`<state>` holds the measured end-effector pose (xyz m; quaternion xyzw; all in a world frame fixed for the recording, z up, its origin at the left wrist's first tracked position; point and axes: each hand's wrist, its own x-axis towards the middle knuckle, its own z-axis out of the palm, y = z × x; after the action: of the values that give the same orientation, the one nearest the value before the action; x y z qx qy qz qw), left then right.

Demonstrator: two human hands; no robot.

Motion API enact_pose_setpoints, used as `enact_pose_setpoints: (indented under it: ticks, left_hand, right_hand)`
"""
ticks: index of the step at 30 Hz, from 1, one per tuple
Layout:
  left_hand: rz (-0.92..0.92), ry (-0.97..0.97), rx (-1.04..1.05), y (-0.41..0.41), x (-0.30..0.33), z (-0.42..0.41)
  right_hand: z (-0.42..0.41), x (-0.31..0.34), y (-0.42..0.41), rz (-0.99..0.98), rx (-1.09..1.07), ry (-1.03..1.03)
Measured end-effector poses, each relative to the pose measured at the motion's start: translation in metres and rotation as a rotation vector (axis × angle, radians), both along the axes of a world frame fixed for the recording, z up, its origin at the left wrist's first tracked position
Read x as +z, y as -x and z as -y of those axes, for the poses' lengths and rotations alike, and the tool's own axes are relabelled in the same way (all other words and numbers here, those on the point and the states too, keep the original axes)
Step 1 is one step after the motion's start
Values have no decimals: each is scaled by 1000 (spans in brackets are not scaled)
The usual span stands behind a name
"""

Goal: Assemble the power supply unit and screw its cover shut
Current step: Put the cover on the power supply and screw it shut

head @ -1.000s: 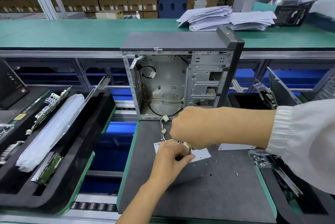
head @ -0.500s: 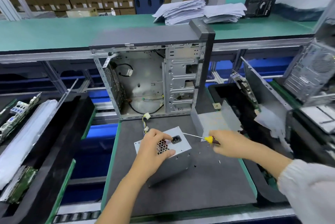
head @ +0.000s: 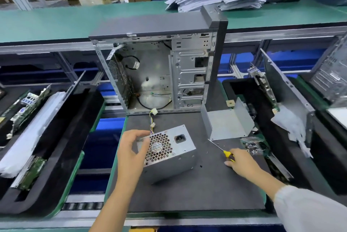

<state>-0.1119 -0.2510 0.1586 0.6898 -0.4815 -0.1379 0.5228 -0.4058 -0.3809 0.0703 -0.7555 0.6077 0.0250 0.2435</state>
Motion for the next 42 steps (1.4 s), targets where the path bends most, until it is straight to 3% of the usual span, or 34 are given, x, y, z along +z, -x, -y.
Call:
enact_pose_setpoints:
  ticks: [4,10,14,20,34,42]
  left_hand:
    - [-116,-69,99,-3,-8,-11]
    - [-533,-301,154,-9,-20,-29]
    - [-573,-397,-28,-13,-18,-36]
    - [-617,-349,-132,-16,-14,-44]
    - [-794,-428,-158,-28,-17,-40]
    - [-759,-464,-217,-34,-21,-40]
  right_hand:
    - [0,23,-4,54,94,34]
    - [-7,105,-48,337,237,111]
    - [-23,145,-101,458,378,65]
    - [-49,145,-163,411,583,-126]
    - [-62,112,-191,342,669,109]
    - [-66,115,-193,275,694,123]
